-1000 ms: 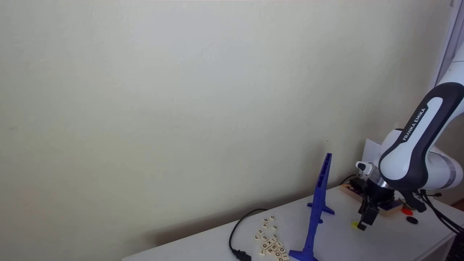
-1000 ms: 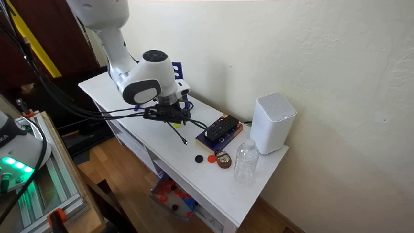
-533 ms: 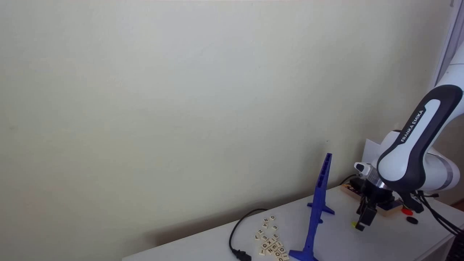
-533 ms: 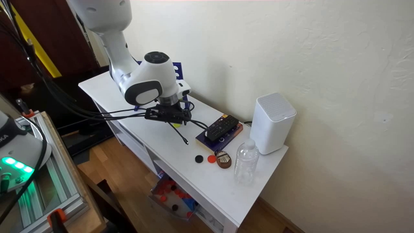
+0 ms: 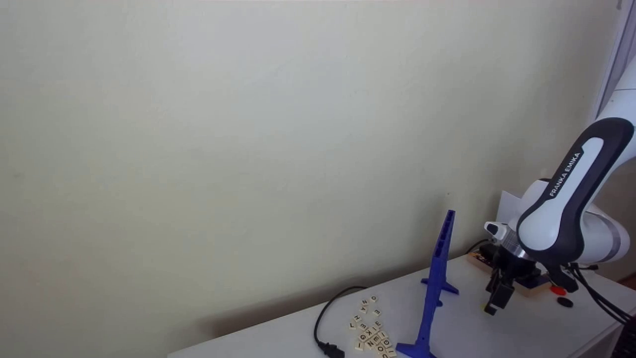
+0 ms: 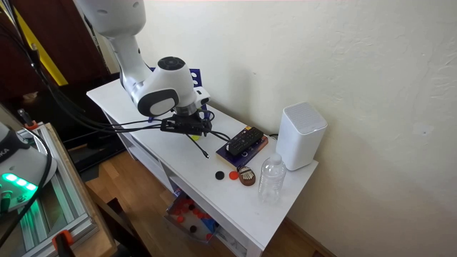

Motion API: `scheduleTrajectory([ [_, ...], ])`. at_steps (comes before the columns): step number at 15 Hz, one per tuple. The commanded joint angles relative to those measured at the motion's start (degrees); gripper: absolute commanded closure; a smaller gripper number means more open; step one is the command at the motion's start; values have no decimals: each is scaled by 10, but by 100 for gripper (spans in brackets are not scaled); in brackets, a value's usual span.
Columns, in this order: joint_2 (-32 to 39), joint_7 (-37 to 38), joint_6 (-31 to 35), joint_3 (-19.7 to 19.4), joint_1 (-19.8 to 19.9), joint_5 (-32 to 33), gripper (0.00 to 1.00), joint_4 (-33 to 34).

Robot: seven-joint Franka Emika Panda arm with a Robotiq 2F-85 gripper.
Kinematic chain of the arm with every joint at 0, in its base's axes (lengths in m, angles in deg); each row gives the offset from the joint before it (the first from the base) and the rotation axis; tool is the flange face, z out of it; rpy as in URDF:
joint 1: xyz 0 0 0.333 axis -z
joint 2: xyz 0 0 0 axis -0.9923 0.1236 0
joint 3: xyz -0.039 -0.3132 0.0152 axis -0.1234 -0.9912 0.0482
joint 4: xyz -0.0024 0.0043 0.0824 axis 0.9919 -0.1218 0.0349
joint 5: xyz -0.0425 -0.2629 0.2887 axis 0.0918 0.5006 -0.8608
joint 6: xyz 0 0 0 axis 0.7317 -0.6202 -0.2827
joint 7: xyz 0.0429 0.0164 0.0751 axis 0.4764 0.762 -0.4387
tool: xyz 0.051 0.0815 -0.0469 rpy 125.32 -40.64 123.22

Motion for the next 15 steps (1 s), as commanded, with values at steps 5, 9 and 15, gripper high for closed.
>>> scheduleTrajectory([
  [5, 29, 25, 47, -9, -3, 53, 0, 7],
  [9, 34, 36, 62, -11, 0, 70, 2, 7],
  [15, 32, 54, 66, -15, 9, 87, 0, 5],
])
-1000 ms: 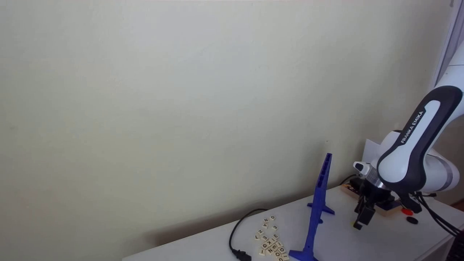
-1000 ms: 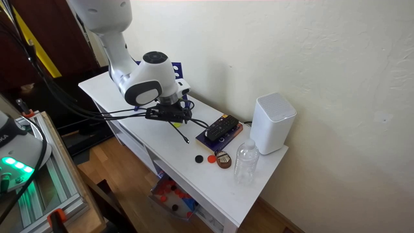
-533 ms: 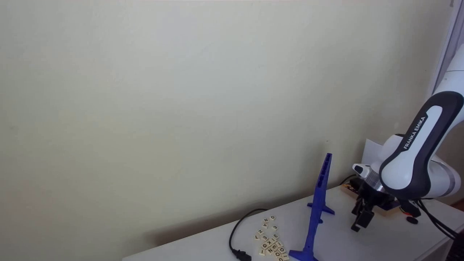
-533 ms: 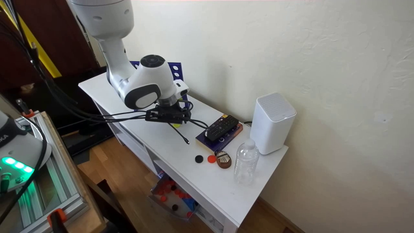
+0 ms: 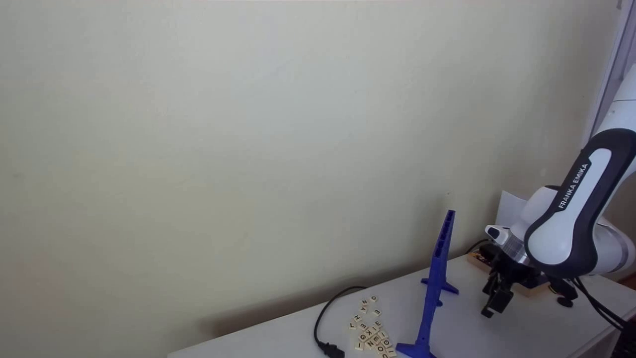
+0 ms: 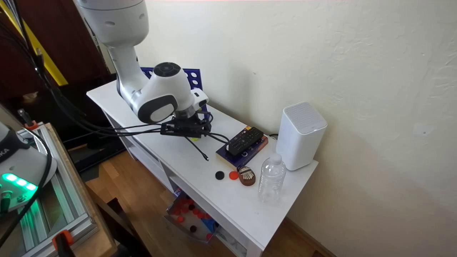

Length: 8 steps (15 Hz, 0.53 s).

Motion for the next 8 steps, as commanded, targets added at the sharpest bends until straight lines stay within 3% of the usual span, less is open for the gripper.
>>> scheduleTrajectory([
  [1, 7, 29, 8, -5, 6, 31, 0, 5],
  [3, 7, 33, 6, -7, 5, 35, 3, 6],
  [5, 7, 37, 7, -8, 6, 38, 11, 6],
  [6, 7, 38, 7, -8, 6, 39, 28, 6],
  [8, 7, 40, 8, -8, 7, 41, 38, 6],
])
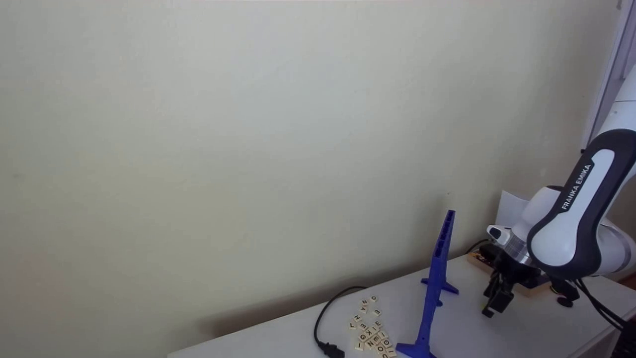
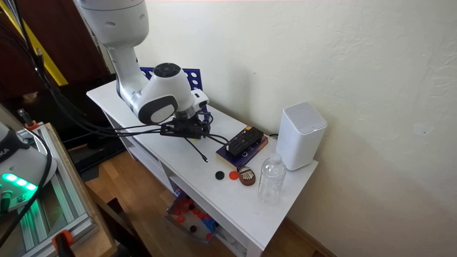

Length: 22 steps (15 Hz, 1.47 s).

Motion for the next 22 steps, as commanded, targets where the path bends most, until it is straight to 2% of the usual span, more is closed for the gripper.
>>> scheduleTrajectory([
  [1, 7, 23, 7, -2, 6, 29, 47, 6],
  [7, 7, 30, 8, -3, 6, 37, 89, 6],
  [12, 4, 31, 11, 2, 13, 42, 89, 2],
  [15, -11, 34, 25, 13, 34, 54, 89, -16],
  [22, -45, 65, 87, 18, 78, 124, 89, -59],
])
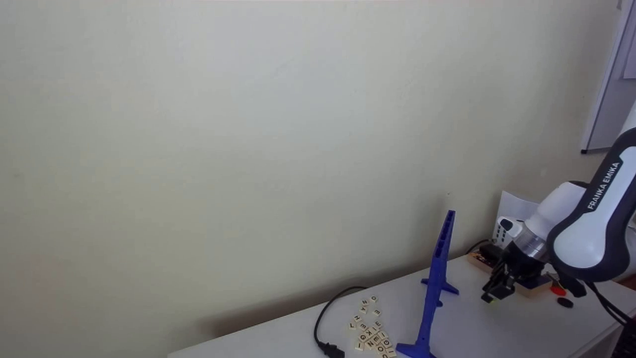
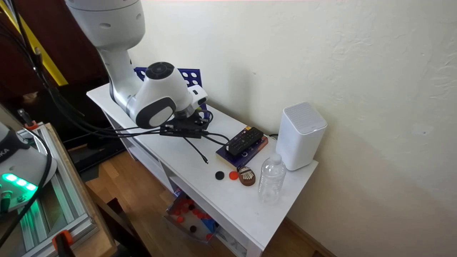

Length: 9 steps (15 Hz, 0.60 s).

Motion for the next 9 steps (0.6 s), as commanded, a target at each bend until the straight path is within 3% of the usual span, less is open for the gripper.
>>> scheduleTrajectory([
  [1, -38, 35, 34, 0, 23, 55, 89, -43],
  [9, -103, 133, 125, -42, 10, 164, 89, -89],
])
